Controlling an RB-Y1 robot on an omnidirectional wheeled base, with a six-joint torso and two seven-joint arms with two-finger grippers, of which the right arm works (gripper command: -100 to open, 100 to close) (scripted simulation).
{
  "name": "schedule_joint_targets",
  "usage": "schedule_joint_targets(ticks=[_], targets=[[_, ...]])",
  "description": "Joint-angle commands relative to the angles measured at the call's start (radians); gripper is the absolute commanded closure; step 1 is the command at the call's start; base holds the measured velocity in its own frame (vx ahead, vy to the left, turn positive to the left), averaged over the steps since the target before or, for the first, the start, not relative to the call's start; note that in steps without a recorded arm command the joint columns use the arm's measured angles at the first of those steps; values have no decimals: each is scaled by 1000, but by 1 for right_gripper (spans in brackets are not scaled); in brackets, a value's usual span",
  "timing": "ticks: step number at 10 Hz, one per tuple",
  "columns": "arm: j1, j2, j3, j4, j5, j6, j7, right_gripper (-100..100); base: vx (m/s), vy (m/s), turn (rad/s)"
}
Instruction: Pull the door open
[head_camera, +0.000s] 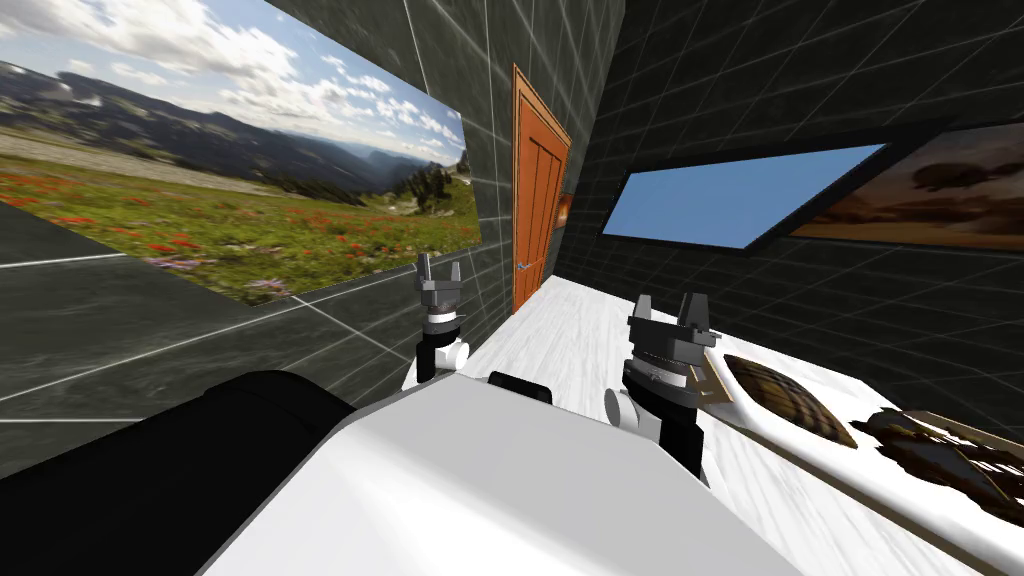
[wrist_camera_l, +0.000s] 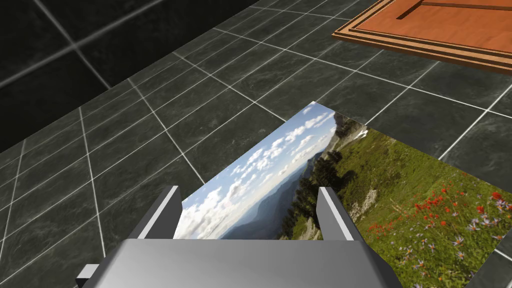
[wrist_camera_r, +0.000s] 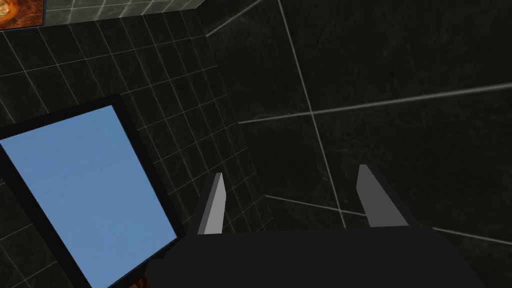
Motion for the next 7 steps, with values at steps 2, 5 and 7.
schedule_joint_targets(ticks=[2,5,7], targets=[[-16,-12,1,45,-1,-8,-4,-100,103,-51,142],[-35,-25,3,99,-2,-19,-8,-100,77,-11,102],[-51,-35,4,144,-3,-27,-12,-100,78,-34,127]])
